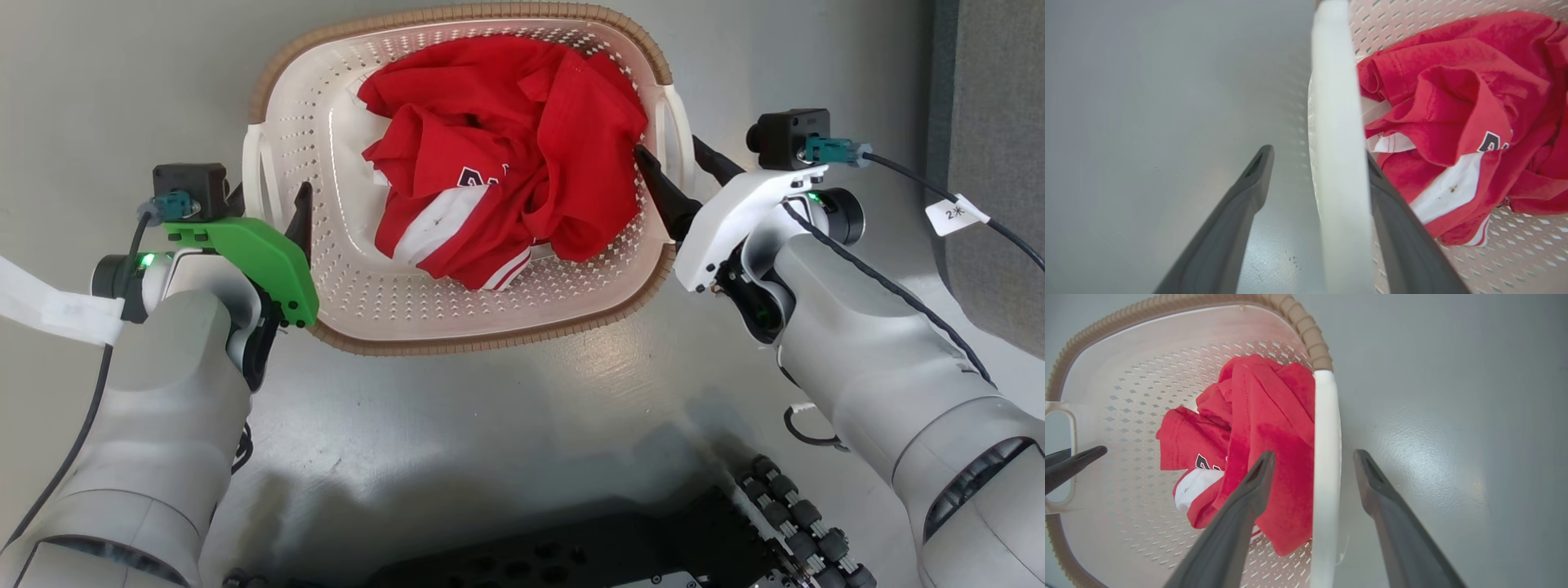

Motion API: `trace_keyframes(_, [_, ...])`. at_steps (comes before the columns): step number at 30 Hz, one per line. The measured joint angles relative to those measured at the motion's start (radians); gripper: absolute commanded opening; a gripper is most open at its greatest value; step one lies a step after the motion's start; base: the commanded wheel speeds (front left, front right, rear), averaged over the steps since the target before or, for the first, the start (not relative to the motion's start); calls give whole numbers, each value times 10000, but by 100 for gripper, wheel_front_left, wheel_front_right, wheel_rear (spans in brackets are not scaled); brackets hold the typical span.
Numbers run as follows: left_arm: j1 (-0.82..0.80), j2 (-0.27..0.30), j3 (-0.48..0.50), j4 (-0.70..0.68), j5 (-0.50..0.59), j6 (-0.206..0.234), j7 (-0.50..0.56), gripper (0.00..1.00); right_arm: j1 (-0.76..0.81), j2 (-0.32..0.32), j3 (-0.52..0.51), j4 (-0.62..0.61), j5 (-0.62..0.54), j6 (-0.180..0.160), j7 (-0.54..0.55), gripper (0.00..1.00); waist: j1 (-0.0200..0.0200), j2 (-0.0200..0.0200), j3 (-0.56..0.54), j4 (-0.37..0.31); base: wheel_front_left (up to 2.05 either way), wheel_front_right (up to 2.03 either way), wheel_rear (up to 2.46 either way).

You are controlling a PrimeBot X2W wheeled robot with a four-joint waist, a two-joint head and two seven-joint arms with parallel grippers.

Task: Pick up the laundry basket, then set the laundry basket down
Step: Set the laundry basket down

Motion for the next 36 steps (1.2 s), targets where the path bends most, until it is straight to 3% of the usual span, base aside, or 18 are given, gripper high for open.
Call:
trace_keyframes(17, [3, 42, -13, 309, -17, 0, -100, 100, -1, -50, -368, -56, 140, 0, -10, 100, 0, 0, -761, -88, 0, 0, 0])
trace_keyframes(27, [19, 276, 35, 192, -69, 0, -221, 100, 81, -401, -1120, -717, 12, 0, -10, 100, 0, 0, -1894, -182, 0, 0, 0])
trace_keyframes(36, [297, 314, 299, -878, -171, 0, -278, 100, 528, -901, -2056, -1601, -838, 0, -12, 100, 0, 0, -3257, -272, 0, 0, 0])
